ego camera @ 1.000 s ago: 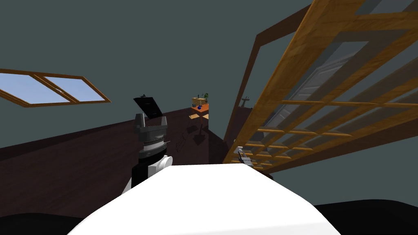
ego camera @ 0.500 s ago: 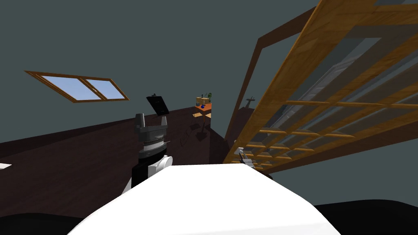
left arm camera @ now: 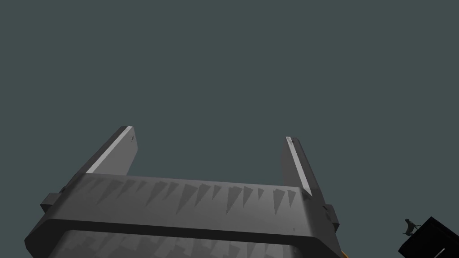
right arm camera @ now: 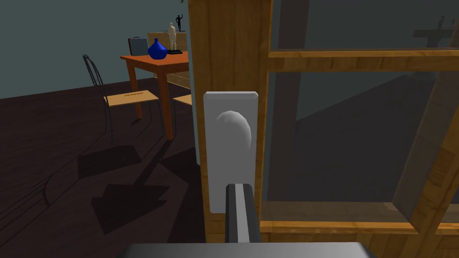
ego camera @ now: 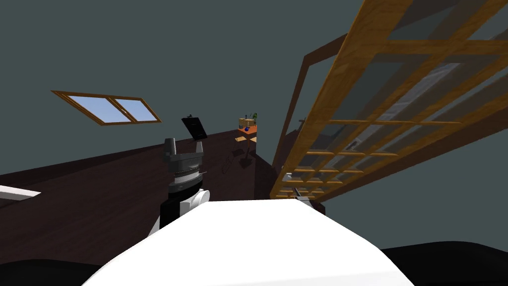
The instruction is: Pull the door open
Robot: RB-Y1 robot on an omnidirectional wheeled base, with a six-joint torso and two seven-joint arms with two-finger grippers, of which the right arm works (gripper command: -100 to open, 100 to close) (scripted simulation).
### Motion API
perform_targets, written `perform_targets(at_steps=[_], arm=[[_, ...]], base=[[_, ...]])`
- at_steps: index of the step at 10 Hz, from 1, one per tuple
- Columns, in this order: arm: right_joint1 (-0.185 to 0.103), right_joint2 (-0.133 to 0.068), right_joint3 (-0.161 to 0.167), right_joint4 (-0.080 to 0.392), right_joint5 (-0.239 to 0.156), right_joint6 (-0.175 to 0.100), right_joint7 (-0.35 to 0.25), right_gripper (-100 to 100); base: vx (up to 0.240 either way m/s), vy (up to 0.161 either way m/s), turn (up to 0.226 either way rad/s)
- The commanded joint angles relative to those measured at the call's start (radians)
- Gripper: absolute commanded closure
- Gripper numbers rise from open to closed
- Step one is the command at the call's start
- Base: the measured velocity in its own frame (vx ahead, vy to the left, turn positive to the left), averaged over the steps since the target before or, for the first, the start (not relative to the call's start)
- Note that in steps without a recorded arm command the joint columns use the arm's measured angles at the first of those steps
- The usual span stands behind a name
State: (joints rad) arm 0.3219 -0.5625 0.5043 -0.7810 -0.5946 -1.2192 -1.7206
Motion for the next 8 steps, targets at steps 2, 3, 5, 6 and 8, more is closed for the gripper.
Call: perform_targets(at_steps=[2, 3, 5, 6, 8], arm=[[0.009, -0.001, -0.002, 0.001, -0.003, -0.008, -0.001, -100], [-0.004, 0.008, -0.011, 0.004, -0.006, 0.005, 0.006, -100], [-0.017, 0.016, -0.018, 0.005, -0.008, 0.017, 0.012, -100], [-0.025, 0.021, -0.023, 0.006, -0.010, 0.026, 0.016, -100], [-0.028, 0.024, -0.026, 0.000, -0.011, 0.032, 0.020, -100]], base=[[-0.153, 0.066, -0.087], [0.117, 0.009, 0.064], [0.196, -0.021, 0.043], [0.199, -0.060, 0.065], [0.177, -0.016, 0.041]])
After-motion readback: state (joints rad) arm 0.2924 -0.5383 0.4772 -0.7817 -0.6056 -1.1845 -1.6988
